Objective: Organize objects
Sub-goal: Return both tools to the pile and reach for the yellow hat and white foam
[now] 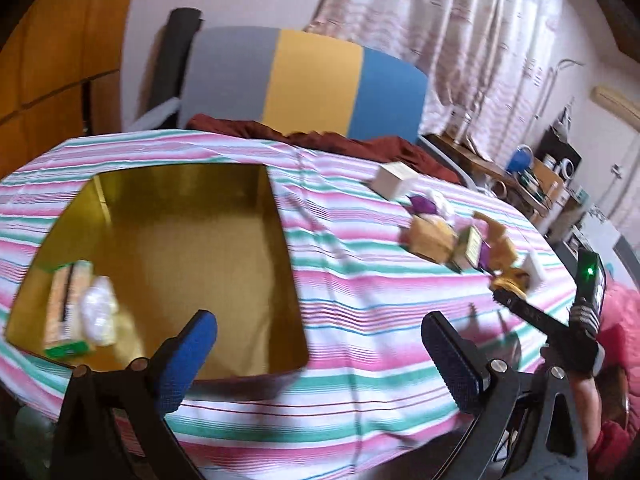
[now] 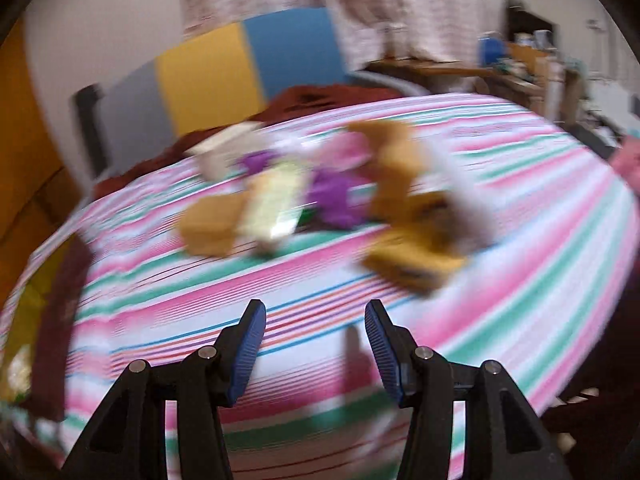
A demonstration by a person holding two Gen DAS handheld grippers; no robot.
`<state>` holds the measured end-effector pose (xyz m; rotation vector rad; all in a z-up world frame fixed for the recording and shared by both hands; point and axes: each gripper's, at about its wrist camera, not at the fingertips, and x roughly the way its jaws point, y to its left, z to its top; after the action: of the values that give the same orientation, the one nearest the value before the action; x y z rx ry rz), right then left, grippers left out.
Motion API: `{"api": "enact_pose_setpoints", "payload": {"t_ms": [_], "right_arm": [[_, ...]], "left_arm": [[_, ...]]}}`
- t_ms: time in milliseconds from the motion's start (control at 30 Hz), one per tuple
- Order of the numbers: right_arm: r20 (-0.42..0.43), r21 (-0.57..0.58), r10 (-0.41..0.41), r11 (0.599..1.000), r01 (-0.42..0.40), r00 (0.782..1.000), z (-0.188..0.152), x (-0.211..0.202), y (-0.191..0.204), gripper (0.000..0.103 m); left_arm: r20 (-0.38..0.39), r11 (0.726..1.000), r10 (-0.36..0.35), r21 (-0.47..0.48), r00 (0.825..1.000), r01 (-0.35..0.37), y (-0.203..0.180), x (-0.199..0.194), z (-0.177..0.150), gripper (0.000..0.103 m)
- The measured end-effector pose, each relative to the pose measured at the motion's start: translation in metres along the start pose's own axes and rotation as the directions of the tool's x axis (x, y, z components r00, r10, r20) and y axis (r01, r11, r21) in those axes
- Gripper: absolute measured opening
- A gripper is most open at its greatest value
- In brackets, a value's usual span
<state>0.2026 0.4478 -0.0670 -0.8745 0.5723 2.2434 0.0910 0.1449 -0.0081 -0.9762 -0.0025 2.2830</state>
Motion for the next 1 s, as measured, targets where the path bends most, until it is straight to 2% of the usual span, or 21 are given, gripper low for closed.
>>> {"api": "enact_pose_setpoints", "payload": {"t_ms": [67,267,367,467,533,600,633,667,700,733,800,867,933,1000], "right_arm": [[0.028,0.042,-0.065,0.997,0.064,0.997,0.008,0.002,-0.022,0.055],[0.024,0.074,-0.094,0.993,0.092,0.995,0.027,0.025,-0.047,0.057],[0.046,0.083,0.001,0.996,-0.005,0.999,0.029,0.030,-0.053,0.055],[0.063,0.048,0.033,0.998,-0.037,0.997,0.028,0.026,-0.045,0.038],[0.065,0.034,0.105,0.994,-0.107,0.992,0.025,0.019,-0.035,0.036],[0.067,-0.023,0.181,0.983,-0.180,0.981,0.021,0.013,-0.016,0.036],[0.057,-0.049,0.235,0.971,-0.233,0.970,0.018,0.009,-0.007,0.036],[0.029,-0.077,0.319,0.945,-0.317,0.947,0.016,0.006,0.003,0.036],[0.010,-0.103,0.360,0.928,-0.357,0.933,0.014,0.003,0.010,0.037],[0.005,-0.135,0.371,0.920,-0.367,0.928,0.011,-0.003,0.017,0.039],[0.041,-0.204,0.360,0.916,-0.345,0.932,0.008,-0.018,0.025,0.042],[0.109,-0.214,0.375,0.913,-0.346,0.921,0.010,-0.032,0.016,0.049],[0.160,-0.147,0.335,0.938,-0.313,0.928,0.015,-0.038,-0.002,0.051],[0.175,-0.040,0.248,0.969,-0.244,0.953,0.027,-0.031,-0.026,0.052]], "left_arm": [[-0.014,1.000,-0.019,0.002,1.000,0.019,-0.008,0.003,-0.001,0.103],[-0.055,0.999,-0.040,0.022,0.998,0.041,-0.028,0.011,-0.004,0.103],[-0.066,0.998,-0.042,0.032,0.997,0.045,-0.033,0.014,-0.007,0.103],[-0.075,0.998,-0.034,0.045,0.997,0.038,-0.035,0.016,-0.009,0.103],[-0.080,0.998,-0.030,0.045,0.996,0.034,-0.036,0.019,-0.009,0.103],[-0.094,0.998,-0.033,0.042,0.995,0.037,-0.039,0.023,-0.008,0.103],[-0.101,0.998,-0.038,0.040,0.994,0.042,-0.040,0.024,-0.007,0.103],[-0.104,0.998,-0.040,0.041,0.994,0.044,-0.042,0.026,-0.006,0.103],[-0.106,0.998,-0.039,0.046,0.994,0.044,-0.043,0.027,-0.005,0.103],[-0.109,0.998,-0.039,0.051,0.993,0.045,-0.045,0.028,-0.004,0.103],[-0.109,0.997,-0.044,0.052,0.993,0.050,-0.047,0.029,-0.003,0.103],[-0.114,0.997,-0.050,0.047,0.992,0.055,-0.049,0.031,-0.003,0.103],[-0.127,0.997,-0.064,0.037,0.990,0.069,-0.051,0.034,-0.004,0.103],[-0.138,0.997,-0.068,0.032,0.988,0.073,-0.052,0.037,-0.006,0.103]]}}
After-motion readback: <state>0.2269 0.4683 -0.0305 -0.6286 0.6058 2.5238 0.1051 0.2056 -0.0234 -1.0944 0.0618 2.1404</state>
